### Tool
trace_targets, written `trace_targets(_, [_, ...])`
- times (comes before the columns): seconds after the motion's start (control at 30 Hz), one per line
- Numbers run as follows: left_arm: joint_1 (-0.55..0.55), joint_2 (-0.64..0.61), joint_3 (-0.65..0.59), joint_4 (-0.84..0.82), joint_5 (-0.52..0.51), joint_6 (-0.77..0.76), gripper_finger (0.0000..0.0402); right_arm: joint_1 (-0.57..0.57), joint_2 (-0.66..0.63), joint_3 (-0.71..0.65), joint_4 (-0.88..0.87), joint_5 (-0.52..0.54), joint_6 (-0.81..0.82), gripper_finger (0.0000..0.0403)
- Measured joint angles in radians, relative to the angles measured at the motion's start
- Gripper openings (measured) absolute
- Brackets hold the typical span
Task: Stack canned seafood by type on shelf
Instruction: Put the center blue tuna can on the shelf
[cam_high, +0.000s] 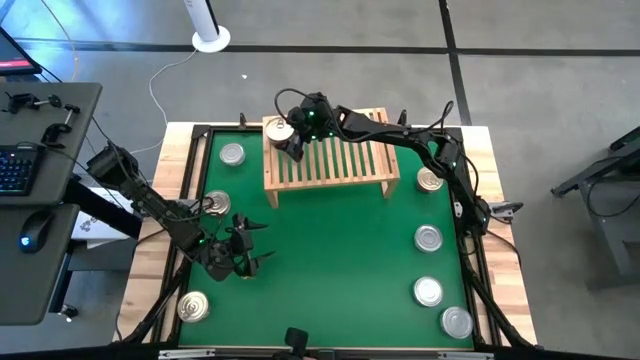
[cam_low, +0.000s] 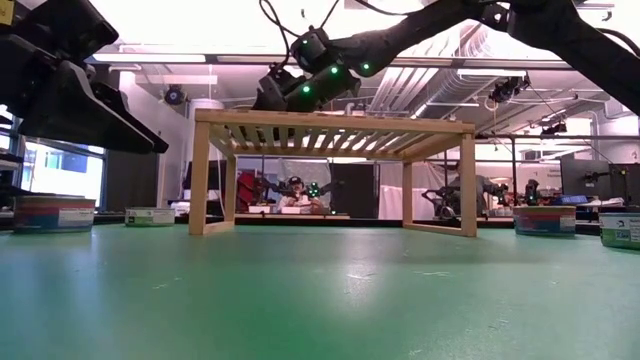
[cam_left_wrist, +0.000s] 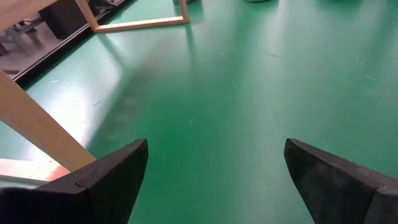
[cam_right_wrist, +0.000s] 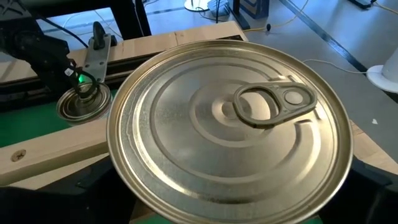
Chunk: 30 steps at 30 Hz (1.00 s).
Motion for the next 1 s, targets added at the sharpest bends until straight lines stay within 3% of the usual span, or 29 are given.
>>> trace_targets(0.37, [0.000, 0.000, 0.000, -0.005, 0.061, 0.000, 0.0365, 0.001, 0.004, -0.003, 0.053, -0.005, 0.030, 0.0387])
trace_targets(0.5, [0.000, 0.000, 0.000, -0.008, 0.059, 0.000, 0.0365, 0.007, 0.004, -0.003, 0.053, -0.066, 0.007, 0.0366])
trace_targets(1.0, [0.000, 0.000, 0.000, -0.010, 0.067, 0.000, 0.0365, 0.023, -0.008, -0.003, 0.035, 0.031, -0.004, 0.0391])
